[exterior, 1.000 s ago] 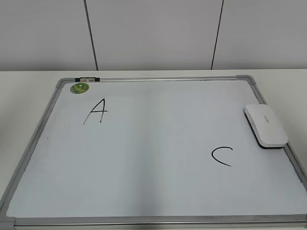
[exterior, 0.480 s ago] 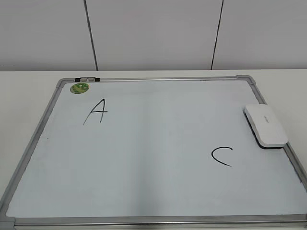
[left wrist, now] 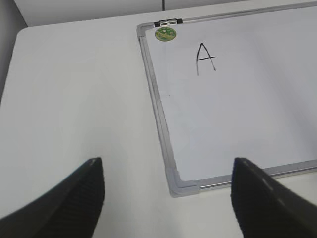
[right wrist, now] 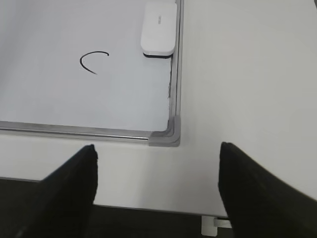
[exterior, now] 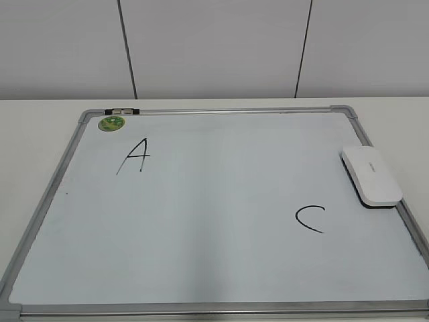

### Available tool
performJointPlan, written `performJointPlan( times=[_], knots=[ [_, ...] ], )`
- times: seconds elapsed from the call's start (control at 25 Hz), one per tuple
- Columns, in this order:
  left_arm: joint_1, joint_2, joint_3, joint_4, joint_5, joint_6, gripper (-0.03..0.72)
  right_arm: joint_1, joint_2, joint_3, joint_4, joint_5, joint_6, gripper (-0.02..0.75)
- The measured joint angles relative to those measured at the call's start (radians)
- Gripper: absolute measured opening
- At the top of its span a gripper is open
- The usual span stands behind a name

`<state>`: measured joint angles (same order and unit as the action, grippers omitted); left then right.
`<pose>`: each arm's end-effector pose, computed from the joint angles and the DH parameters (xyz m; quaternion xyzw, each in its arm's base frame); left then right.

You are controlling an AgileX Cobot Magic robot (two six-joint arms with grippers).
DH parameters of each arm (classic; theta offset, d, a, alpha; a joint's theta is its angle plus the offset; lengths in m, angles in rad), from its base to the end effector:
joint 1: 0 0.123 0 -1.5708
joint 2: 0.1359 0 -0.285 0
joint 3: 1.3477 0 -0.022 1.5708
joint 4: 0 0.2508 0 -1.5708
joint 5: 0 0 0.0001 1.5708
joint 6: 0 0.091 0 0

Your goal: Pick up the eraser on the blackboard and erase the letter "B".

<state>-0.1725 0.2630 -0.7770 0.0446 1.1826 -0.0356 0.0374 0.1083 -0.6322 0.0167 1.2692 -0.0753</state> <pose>0.0082 0.0024 0.3437 0.0578 0.8780 -0.0272 0.4744 -0.0119 0.0010 0.2981 -0.0518 0.8961 -0.0001 0.4407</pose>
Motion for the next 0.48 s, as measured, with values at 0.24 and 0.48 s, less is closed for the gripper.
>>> performJointPlan(
  times=[0.24, 0.48],
  knots=[
    [0.0, -0.094, 0.147, 0.022, -0.015, 0.0, 0.57, 0.0, -0.002, 0.07, -0.001, -0.023, 0.0, 0.585],
    [0.0, -0.105, 0.253, 0.022, -0.052, 0.0, 0.564, 0.0, -0.002, 0.092, -0.002, -0.056, 0.0, 0.585]
  ],
)
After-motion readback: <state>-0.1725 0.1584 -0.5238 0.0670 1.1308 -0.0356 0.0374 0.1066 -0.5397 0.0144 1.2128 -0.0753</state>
